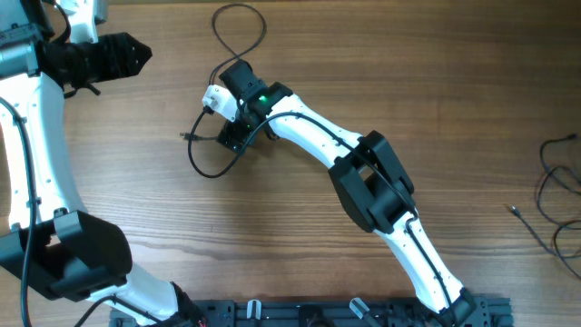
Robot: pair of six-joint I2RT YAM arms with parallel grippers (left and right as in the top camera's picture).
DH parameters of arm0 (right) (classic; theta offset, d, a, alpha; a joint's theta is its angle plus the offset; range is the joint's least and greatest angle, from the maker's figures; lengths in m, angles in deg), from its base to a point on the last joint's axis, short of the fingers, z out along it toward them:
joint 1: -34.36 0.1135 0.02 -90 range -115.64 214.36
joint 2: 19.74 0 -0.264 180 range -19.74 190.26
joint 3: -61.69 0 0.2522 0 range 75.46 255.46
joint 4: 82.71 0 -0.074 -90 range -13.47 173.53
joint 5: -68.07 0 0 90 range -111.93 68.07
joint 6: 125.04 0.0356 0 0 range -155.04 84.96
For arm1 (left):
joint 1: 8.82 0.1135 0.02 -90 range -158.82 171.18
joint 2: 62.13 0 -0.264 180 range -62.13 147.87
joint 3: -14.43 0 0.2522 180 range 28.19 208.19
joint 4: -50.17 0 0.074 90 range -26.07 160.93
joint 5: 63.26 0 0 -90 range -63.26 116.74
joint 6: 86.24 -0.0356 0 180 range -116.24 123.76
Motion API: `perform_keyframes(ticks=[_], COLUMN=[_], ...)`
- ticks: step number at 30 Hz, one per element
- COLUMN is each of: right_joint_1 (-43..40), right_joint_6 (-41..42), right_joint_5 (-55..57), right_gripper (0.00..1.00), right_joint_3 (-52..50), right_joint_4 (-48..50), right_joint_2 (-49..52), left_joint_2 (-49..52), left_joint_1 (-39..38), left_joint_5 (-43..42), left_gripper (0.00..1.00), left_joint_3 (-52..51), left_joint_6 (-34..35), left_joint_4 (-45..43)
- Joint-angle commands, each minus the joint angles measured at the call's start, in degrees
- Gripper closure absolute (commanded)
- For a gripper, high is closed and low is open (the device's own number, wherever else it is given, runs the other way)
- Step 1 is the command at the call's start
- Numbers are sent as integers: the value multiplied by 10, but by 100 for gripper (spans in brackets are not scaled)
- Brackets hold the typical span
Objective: Untangle cables
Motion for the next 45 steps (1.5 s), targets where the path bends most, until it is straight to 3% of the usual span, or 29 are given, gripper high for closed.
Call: perform_keyframes(ticks=[1, 3, 4, 7, 10, 18, 22, 24, 27, 31, 36, 45], right_joint_1=[-1, -3, -4, -17, -42, -142, -167, -166, -152, -128, -96, -91], right_joint_6=[2, 23, 31, 51, 79, 175, 181, 179, 175, 165, 164, 174], right_joint_5=[30, 70, 86, 117, 135, 179, 170, 165, 142, 116, 116, 115], right_gripper=[21, 46, 52, 91, 96, 96, 95, 85, 57, 44, 36, 33], right_joint_3=[1, 1, 1, 1, 1, 1, 1, 2, 2, 9, 44, 86], right_joint_4=[-20, -20, -21, -28, -50, -123, -133, -132, -119, -97, -87, -86], right_joint_2=[21, 21, 21, 21, 21, 21, 21, 21, 21, 21, 21, 14], left_joint_2=[-13, -13, -13, -13, -13, -13, -13, -13, -13, -13, -13, -13], left_joint_1=[-2, -2, -2, -3, -5, -6, -6, -6, -6, -6, -6, -6], left_joint_5=[-12, -12, -12, -16, -18, -18, -22, -22, -22, -22, -22, -22], left_gripper=[36, 36, 36, 36, 36, 36, 35, 35, 35, 34, 34, 34], left_joint_3=[9, 9, 9, 9, 9, 9, 9, 9, 9, 9, 9, 9], left_joint_6=[-13, -13, -13, -13, -13, -13, -13, -13, -13, -13, -14, -17], left_joint_4=[1, 1, 1, 2, 2, 3, 5, 5, 5, 5, 5, 5])
